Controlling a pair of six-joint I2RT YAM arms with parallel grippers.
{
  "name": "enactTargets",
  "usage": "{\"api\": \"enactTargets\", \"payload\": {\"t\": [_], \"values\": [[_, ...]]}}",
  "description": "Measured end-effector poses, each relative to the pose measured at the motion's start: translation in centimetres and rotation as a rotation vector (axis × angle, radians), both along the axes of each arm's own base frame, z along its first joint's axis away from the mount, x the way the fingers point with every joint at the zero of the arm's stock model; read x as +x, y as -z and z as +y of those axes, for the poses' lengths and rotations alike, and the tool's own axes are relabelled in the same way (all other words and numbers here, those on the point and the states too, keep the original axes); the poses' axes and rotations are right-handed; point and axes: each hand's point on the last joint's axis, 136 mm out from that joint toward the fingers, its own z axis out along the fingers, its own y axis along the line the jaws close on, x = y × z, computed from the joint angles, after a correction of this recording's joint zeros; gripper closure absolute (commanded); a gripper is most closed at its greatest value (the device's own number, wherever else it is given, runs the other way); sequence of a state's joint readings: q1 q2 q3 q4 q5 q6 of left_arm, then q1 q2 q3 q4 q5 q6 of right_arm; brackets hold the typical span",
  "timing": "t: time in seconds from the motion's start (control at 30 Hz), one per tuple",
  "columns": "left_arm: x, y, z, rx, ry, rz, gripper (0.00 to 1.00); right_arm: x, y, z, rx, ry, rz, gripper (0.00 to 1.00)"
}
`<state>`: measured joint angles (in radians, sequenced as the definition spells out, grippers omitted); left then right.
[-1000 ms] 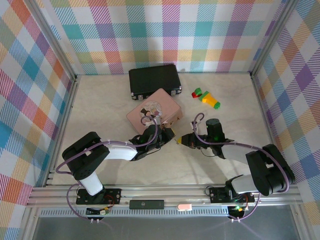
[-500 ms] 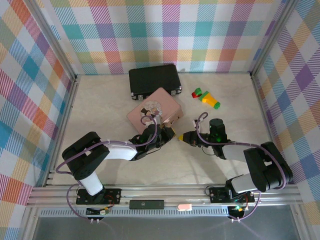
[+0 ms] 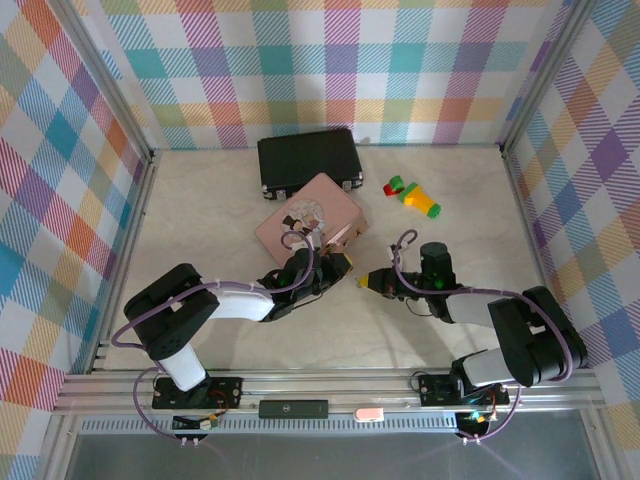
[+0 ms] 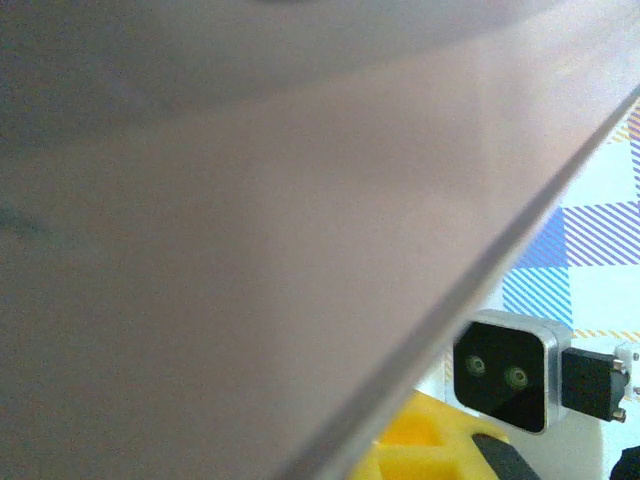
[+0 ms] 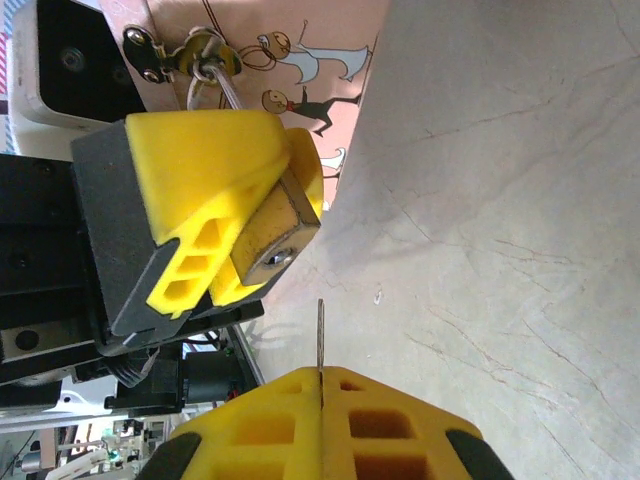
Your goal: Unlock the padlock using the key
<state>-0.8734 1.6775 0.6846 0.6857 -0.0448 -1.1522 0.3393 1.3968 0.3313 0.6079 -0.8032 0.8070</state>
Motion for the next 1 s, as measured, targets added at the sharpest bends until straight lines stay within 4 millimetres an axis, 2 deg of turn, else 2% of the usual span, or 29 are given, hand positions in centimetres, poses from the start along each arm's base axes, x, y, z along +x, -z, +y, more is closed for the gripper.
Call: {"api": "enactTargets", "payload": {"t": [0.3,0.57,1.0], "values": [[0.0,0.0,0.0,-0.002,0.000,-0.001,1.00,0.4,-0.7,0.2,0.027,0.003,-0.021,1.00],[0.1,-0.5,-0.2,-0.026,-0.003,-0.008,1.00,0.9,-0.4,0.6,0.059,0.000,-0.007,1.00],[0.1,-0.9,-0.2,-0.054,-0.003,-0.027,1.00,0.7,-2.3,0.7,0.087,-0.010,-0.047,1.00]]}}
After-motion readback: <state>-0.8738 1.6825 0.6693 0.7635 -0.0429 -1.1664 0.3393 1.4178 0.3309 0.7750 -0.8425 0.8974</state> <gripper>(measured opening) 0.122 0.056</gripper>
